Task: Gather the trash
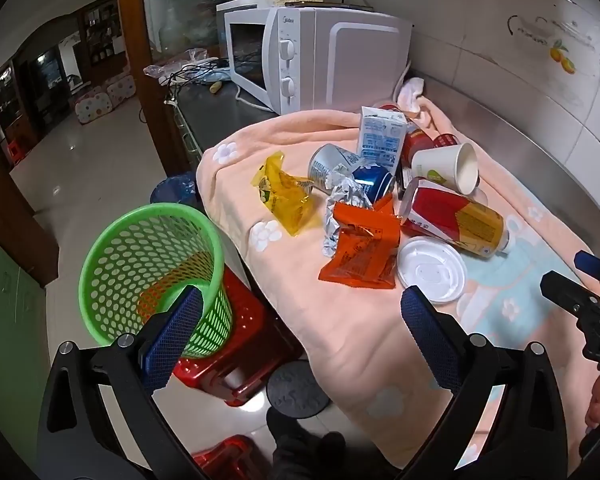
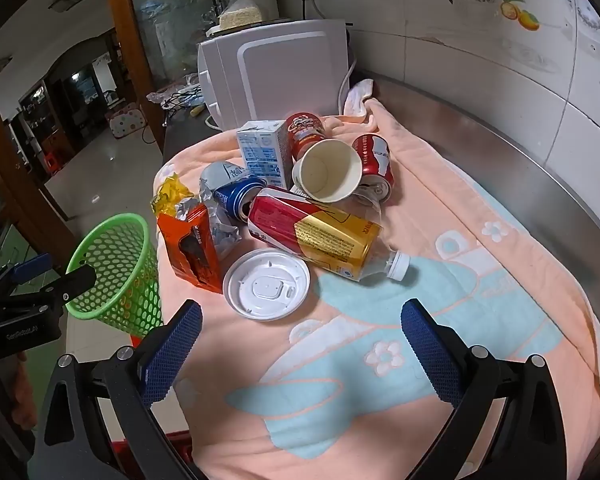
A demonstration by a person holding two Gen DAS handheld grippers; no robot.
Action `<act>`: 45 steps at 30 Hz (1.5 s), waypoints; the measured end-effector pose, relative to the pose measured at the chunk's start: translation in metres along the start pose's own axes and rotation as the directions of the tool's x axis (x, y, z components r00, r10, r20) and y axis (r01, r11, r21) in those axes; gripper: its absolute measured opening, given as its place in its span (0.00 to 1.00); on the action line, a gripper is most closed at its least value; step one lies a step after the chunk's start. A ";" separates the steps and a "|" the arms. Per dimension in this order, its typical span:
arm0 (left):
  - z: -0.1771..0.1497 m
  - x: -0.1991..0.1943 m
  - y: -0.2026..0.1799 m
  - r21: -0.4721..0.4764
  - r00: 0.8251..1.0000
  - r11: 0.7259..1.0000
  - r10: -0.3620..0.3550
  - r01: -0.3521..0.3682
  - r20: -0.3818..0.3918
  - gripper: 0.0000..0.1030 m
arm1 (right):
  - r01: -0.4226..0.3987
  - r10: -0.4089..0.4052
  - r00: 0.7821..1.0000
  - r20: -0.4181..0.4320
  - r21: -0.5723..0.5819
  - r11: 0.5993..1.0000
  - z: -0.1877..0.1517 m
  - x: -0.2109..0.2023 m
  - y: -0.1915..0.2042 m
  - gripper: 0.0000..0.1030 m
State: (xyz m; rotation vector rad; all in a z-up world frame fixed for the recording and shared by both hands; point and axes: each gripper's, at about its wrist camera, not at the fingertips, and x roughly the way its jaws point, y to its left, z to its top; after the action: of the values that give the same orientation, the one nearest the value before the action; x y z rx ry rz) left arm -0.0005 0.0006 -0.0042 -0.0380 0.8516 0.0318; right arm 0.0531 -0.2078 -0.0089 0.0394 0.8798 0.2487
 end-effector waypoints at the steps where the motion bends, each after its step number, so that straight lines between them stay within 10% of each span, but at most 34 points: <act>1: 0.000 0.000 0.000 0.000 1.000 1.000 0.001 -0.001 0.001 0.95 | 0.000 0.000 1.000 0.002 0.000 1.000 0.000 0.000 0.000 0.94; 45: 0.018 -0.017 0.014 -0.071 0.995 0.997 0.045 -0.039 0.086 0.95 | -0.052 0.053 0.996 0.069 -0.017 0.999 0.007 -0.009 0.007 0.94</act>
State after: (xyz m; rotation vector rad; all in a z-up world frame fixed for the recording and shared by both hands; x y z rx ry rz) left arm 0.0009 0.0157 0.0202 -0.0830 0.7630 0.1018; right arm 0.0511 -0.2025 0.0033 0.0567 0.8082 0.3012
